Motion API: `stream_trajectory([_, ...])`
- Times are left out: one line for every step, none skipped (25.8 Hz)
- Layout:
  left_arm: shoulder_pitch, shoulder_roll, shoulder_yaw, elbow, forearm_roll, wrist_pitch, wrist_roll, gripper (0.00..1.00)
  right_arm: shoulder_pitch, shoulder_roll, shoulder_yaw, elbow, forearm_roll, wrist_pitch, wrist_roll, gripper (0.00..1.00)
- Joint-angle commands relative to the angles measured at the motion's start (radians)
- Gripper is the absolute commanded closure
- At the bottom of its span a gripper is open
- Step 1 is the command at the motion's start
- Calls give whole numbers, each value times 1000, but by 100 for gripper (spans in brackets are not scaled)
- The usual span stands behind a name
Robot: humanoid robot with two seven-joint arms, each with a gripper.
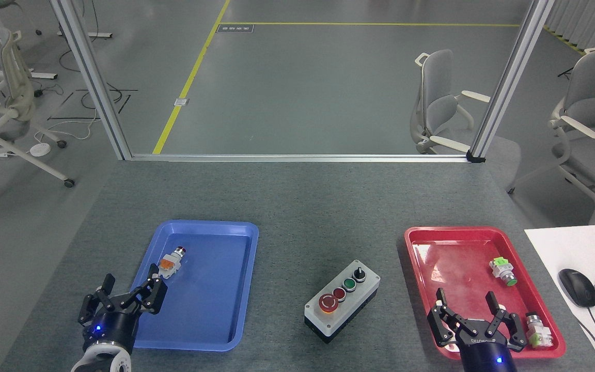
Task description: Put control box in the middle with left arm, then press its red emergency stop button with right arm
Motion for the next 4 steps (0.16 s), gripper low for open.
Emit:
stream_trajectory([0,0,1,0,0,1,-1,1,2,-2,-4,0,0,0,2,2])
stream_trajectory([0,0,1,0,0,1,-1,1,2,-2,-4,0,0,1,2,2])
stream_trajectory([0,0,1,-1,0,1,-1,1,2,-2,-4,0,0,1,2,2])
stream_trajectory([0,0,-1,-1,0,1,-1,1,2,-2,-4,-2,0,1,2,2])
